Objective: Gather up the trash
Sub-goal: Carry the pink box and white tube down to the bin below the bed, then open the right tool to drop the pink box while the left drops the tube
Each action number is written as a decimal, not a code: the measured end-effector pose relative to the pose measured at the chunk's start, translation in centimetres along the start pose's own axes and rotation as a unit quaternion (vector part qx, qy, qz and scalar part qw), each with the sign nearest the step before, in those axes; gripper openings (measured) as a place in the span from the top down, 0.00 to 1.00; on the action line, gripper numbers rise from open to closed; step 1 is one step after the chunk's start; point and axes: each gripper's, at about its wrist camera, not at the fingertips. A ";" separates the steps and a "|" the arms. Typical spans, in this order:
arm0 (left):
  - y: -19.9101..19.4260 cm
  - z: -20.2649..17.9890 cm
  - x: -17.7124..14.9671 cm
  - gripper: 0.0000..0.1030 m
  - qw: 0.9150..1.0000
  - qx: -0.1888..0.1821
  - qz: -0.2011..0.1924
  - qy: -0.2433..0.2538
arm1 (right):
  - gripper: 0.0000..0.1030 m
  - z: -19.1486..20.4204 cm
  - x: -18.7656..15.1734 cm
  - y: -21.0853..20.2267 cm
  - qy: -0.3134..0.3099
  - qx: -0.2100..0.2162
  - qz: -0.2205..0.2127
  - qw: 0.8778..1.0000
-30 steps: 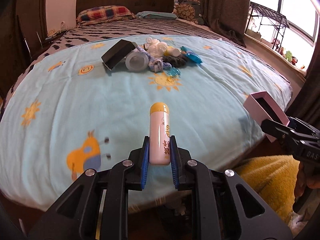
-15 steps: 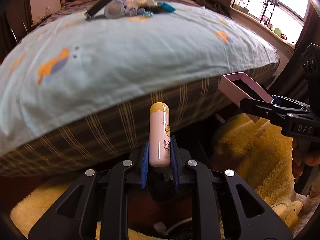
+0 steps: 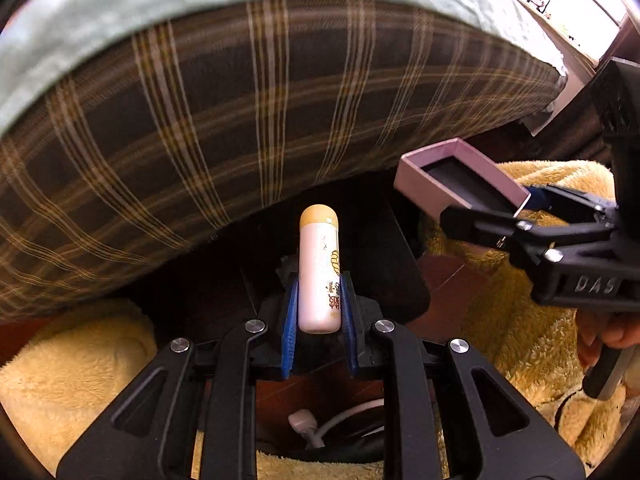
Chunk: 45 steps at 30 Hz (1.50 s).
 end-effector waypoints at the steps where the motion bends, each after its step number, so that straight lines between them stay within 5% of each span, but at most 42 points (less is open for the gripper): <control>1: 0.3 0.0 0.0 0.83 1.000 0.000 0.002 -0.001 | 0.23 -0.1 0.0 0.4 0.003 -0.001 0.002 1.000; 12: 2.2 0.7 0.2 0.83 0.999 -0.017 0.024 -0.027 | 0.22 -0.5 0.3 2.7 0.027 -0.003 0.012 1.000; 25: 0.8 1.5 0.4 0.60 1.000 0.003 0.008 -0.028 | 0.15 -0.9 1.8 0.6 0.048 -0.010 -0.017 0.999; 34: -5.6 3.3 1.6 0.37 0.996 0.045 -0.066 -0.027 | 0.13 0.4 3.8 -6.0 0.018 -0.016 -0.106 0.994; 45: -13.1 5.1 6.0 0.23 0.983 0.082 -0.163 -0.027 | 0.12 1.6 10.2 -11.0 -0.027 -0.030 -0.191 0.981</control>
Point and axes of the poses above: each gripper's, at about its wrist camera, not at the fingertips, and y roughly the way its jaws point, z to its left, x to its top, and after that the axes turned 6 degrees about x, right-handed
